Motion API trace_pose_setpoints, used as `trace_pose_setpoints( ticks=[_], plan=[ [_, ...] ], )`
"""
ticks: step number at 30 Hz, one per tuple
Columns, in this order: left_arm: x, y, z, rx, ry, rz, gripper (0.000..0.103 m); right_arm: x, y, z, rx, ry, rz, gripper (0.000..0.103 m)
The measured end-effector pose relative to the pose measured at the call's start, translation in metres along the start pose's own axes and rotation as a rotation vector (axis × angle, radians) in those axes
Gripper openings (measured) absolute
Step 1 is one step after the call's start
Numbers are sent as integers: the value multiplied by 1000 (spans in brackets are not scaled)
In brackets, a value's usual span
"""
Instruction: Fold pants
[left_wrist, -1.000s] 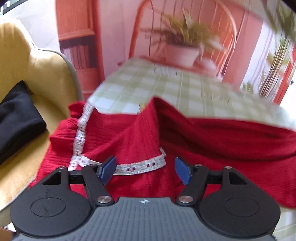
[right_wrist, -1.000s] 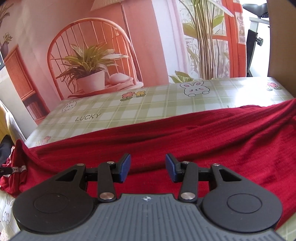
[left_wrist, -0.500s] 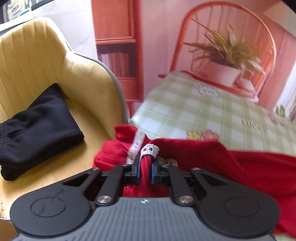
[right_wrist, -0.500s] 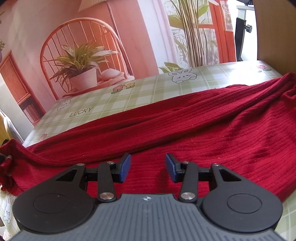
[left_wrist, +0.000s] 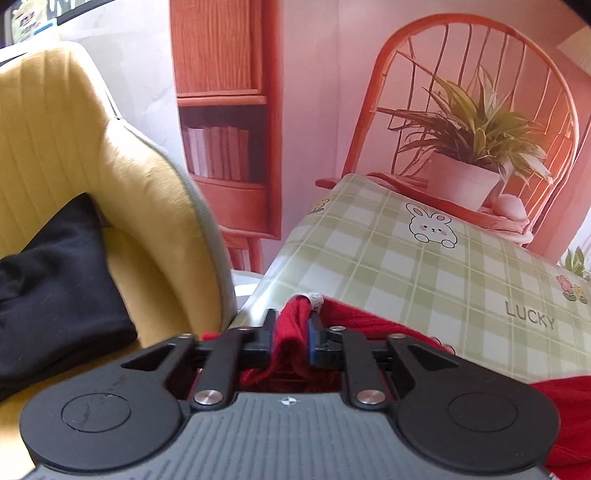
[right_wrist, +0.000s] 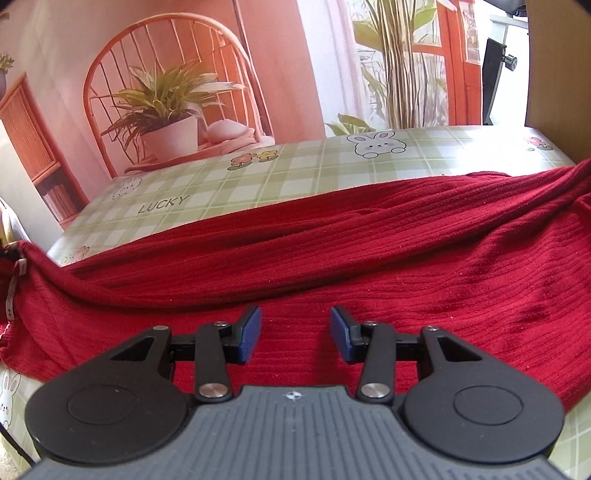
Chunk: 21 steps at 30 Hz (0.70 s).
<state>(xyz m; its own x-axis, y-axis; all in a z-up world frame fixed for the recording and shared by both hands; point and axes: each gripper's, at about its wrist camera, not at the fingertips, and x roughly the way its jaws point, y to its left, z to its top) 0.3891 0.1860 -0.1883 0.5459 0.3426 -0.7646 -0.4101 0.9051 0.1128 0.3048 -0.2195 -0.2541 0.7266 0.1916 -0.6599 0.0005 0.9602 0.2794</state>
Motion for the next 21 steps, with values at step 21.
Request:
trace_pose_setpoints(
  ticks=[21],
  plan=[
    [-80,54,-84,-160,18,-149,64,-13,23,-20,-95,10,72,45]
  ],
)
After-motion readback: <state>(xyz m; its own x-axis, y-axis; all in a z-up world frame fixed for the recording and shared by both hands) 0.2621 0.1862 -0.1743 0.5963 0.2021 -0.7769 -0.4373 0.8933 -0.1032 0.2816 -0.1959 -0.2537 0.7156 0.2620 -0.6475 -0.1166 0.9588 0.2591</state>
